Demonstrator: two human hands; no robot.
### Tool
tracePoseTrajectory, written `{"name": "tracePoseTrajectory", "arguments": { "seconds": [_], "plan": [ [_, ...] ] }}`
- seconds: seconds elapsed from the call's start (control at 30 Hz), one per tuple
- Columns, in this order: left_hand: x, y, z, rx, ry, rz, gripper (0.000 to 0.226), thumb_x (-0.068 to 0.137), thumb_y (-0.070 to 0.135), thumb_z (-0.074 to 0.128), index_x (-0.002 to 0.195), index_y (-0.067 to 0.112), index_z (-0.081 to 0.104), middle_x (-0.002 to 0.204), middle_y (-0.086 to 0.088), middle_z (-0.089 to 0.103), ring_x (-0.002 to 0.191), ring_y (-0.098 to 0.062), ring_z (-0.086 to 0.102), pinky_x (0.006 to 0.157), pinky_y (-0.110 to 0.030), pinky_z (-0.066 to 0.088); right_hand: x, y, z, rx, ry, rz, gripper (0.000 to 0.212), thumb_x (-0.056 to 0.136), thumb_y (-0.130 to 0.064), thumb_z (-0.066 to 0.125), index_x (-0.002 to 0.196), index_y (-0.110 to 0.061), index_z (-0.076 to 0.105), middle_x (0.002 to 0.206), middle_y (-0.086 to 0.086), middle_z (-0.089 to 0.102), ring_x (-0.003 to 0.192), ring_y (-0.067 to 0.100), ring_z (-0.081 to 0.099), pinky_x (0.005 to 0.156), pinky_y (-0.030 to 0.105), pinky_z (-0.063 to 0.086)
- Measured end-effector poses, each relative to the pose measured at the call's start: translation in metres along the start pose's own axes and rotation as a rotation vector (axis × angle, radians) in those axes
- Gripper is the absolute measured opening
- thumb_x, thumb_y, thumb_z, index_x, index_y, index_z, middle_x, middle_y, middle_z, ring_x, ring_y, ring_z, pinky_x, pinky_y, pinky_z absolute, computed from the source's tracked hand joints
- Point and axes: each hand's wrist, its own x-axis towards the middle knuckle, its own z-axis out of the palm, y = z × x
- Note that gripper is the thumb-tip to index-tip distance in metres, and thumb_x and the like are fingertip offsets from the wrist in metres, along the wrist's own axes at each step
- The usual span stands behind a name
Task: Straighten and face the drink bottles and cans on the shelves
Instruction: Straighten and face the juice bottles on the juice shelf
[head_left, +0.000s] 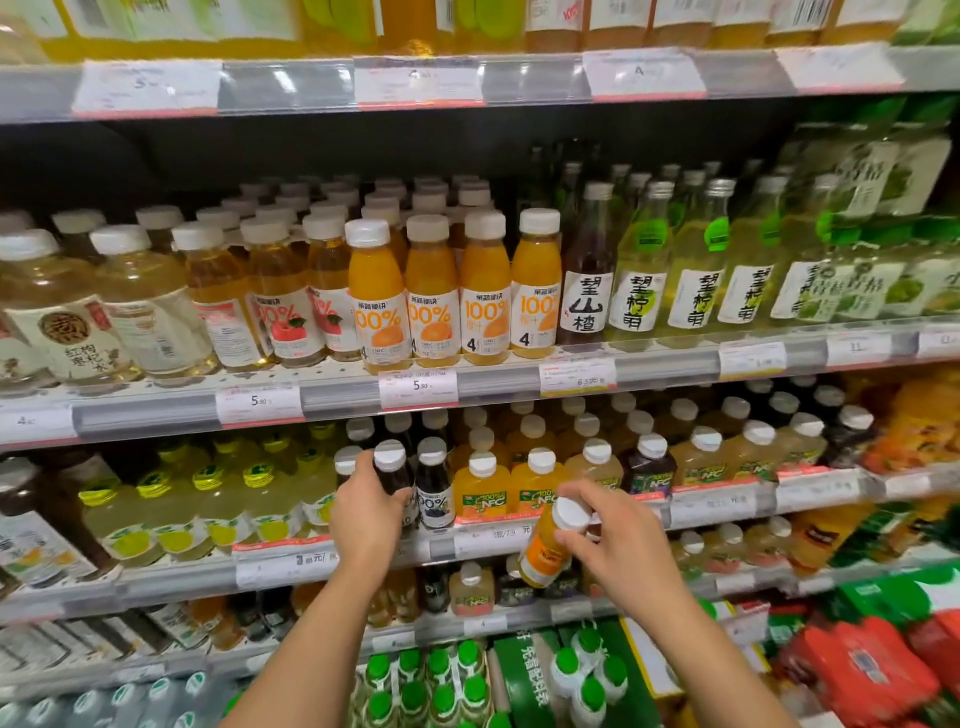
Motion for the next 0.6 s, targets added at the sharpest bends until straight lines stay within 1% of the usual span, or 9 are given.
{"name": "tracePoseTrajectory", "arguments": {
  "seconds": [0.1,0.17,0.3,0.37,0.43,0.47,0.5,0.53,0.6],
  "plan": [
    [-0.002,-0.004,0.004,-0.002,-0.001,0.007,0.064,0.081,0.029,0.085,0.133,0.018,0.048,0.093,-0.005,0.073,0.082,-0.027,0.069,0.058,-0.035,0.053,0.002,0.001,0.001,-0.012,-0.013,-0.012,0.04,0.086,-0.039,0.076,0.119,-0.046,0.056,0.108,-0.023,0.063,0.104,0.008,0.058,0.086,0.033,0.05],
    [-0.006,-0.005,0.006,0.024,-0.015,0.024,0.064,0.082,0.025,0.083,0.134,0.019,0.045,0.091,-0.006,0.072,0.079,-0.027,0.069,0.059,-0.037,0.055,0.004,-0.001,0.002,-0.029,-0.027,-0.024,0.038,0.087,-0.04,0.076,0.119,-0.046,0.056,0.107,-0.025,0.06,0.104,0.007,0.057,0.085,0.03,0.048],
    [-0.008,-0.004,0.009,0.063,-0.043,0.063,0.076,0.086,0.017,0.078,0.146,0.02,0.031,0.093,-0.005,0.07,0.075,-0.026,0.068,0.055,-0.036,0.052,0.006,-0.003,0.004,-0.028,-0.053,-0.045,0.039,0.087,-0.04,0.076,0.12,-0.044,0.056,0.113,-0.025,0.062,0.106,0.006,0.057,0.088,0.031,0.049],
    [-0.005,-0.001,0.008,0.072,-0.035,0.061,0.075,0.088,0.02,0.076,0.147,0.019,0.029,0.092,-0.005,0.07,0.074,-0.026,0.068,0.057,-0.039,0.056,0.006,-0.003,0.004,-0.03,-0.066,-0.046,0.04,0.087,-0.04,0.075,0.121,-0.045,0.055,0.116,-0.025,0.062,0.108,0.005,0.056,0.089,0.03,0.049],
    [-0.001,0.002,0.006,0.062,0.005,0.085,0.066,0.089,0.025,0.074,0.144,0.017,0.038,0.107,-0.007,0.071,0.085,-0.028,0.07,0.064,-0.041,0.059,0.007,-0.001,0.003,-0.033,-0.077,-0.048,0.041,0.087,-0.041,0.075,0.122,-0.046,0.055,0.117,-0.026,0.061,0.109,0.005,0.056,0.089,0.029,0.049],
    [0.001,0.005,0.004,0.074,0.033,0.124,0.059,0.091,0.026,0.072,0.142,0.017,0.045,0.115,-0.007,0.07,0.091,-0.029,0.07,0.068,-0.041,0.059,0.007,-0.001,0.003,-0.033,-0.078,-0.05,0.041,0.087,-0.041,0.075,0.122,-0.045,0.055,0.117,-0.026,0.061,0.11,0.005,0.056,0.089,0.029,0.048],
    [0.005,0.007,0.002,0.106,0.055,0.181,0.049,0.093,0.026,0.07,0.137,0.015,0.052,0.119,-0.007,0.069,0.096,-0.029,0.069,0.071,-0.04,0.058,0.007,0.0,0.002,-0.035,-0.077,-0.05,0.041,0.087,-0.041,0.075,0.123,-0.045,0.056,0.118,-0.026,0.061,0.11,0.004,0.056,0.09,0.029,0.048],
    [0.01,0.011,0.0,0.156,0.067,0.239,0.038,0.094,0.024,0.067,0.129,0.014,0.06,0.117,-0.007,0.069,0.097,-0.03,0.069,0.071,-0.039,0.055,0.007,0.001,0.001,-0.038,-0.076,-0.048,0.041,0.087,-0.042,0.074,0.124,-0.045,0.056,0.119,-0.025,0.061,0.111,0.005,0.055,0.09,0.029,0.048],
    [0.022,0.018,-0.006,0.276,0.025,0.3,0.017,0.093,0.015,0.063,0.109,0.014,0.067,0.104,-0.009,0.07,0.093,-0.032,0.068,0.066,-0.037,0.049,0.006,0.003,-0.001,-0.048,-0.075,-0.041,0.041,0.088,-0.042,0.074,0.124,-0.045,0.055,0.119,-0.024,0.061,0.111,0.005,0.054,0.09,0.03,0.049]
  ]
}}
